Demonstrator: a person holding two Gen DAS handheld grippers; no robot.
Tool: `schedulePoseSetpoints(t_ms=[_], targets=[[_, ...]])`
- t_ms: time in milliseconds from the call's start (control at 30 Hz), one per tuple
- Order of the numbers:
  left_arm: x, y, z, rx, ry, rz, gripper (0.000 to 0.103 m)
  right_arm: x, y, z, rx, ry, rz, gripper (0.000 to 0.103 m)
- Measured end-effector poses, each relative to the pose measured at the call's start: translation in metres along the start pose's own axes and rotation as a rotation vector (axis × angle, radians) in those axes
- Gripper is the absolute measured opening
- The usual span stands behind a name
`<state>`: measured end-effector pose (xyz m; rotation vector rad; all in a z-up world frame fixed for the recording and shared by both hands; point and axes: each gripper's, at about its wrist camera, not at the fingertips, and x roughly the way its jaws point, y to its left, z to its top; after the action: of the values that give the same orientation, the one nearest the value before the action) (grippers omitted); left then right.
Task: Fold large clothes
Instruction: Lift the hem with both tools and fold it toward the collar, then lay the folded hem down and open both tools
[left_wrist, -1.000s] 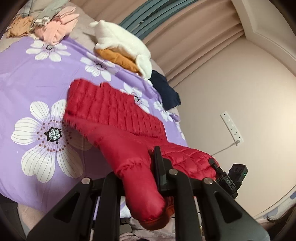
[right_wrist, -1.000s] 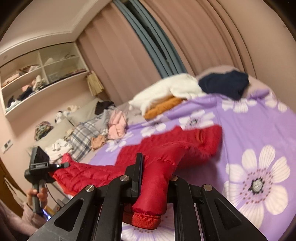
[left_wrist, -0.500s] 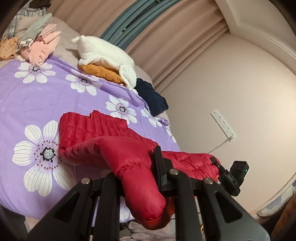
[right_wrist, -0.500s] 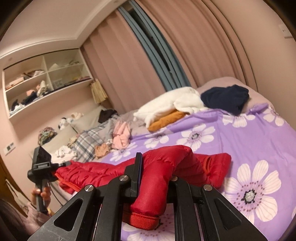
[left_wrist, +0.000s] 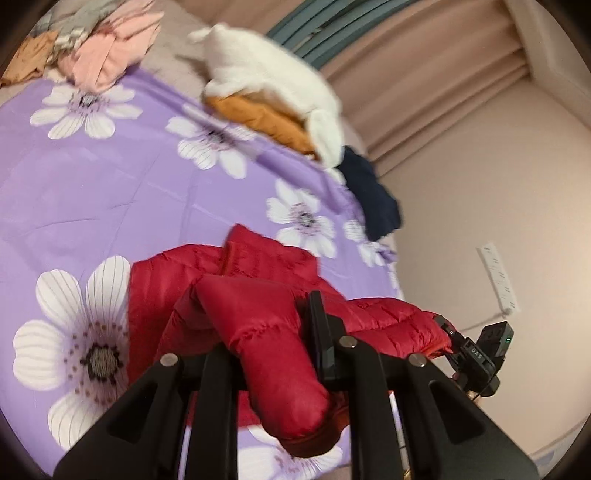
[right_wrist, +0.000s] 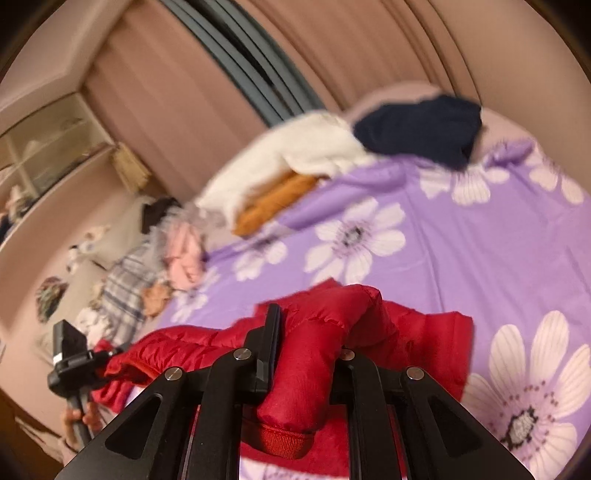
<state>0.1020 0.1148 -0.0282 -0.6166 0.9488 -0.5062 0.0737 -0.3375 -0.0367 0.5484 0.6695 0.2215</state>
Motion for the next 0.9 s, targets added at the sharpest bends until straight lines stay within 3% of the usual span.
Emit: schedulePoseSetpoints(t_ms=[233,500,633,700,733,767,833,900], targets=[[0.081,0.039,0.026,-0.093,0.100,0.138,0.018,0.075,-0.039,0.007,0.095,0.134,-0.118,0.013],[0.132,0.073,0.044,-0.220,0.155,0.150,0.027,0.117,-0.081,0.001,0.266,0.228,-0.175,0.019],[0.139,0.070,0.054,-0.215,0.153,0.156,0.030,0.117,-0.095,0.002,0.361,0.217,-0.120,0.029],[0.138,0.064,0.056,-0.194,0.139,0.139,0.037,0.114,-0.100,0.004,0.428,0.202,-0.056,0.052],[0.137,0.062,0.057,-0.187,0.134,0.125,0.045,0.111,-0.101,0.005,0.451,0.192,-0.034,0.059],[0.136,0.061,0.057,-0.186,0.131,0.107,0.066,0.108,-0.102,0.006,0.471,0.178,-0.018,0.068],[0.128,0.056,0.059,-0.184,0.103,0.090,0.093,0.099,-0.100,0.011,0.478,0.154,-0.005,0.071],[0.116,0.052,0.064,-0.183,0.063,0.101,0.097,0.094,-0.097,0.015,0.469,0.139,-0.007,0.074]])
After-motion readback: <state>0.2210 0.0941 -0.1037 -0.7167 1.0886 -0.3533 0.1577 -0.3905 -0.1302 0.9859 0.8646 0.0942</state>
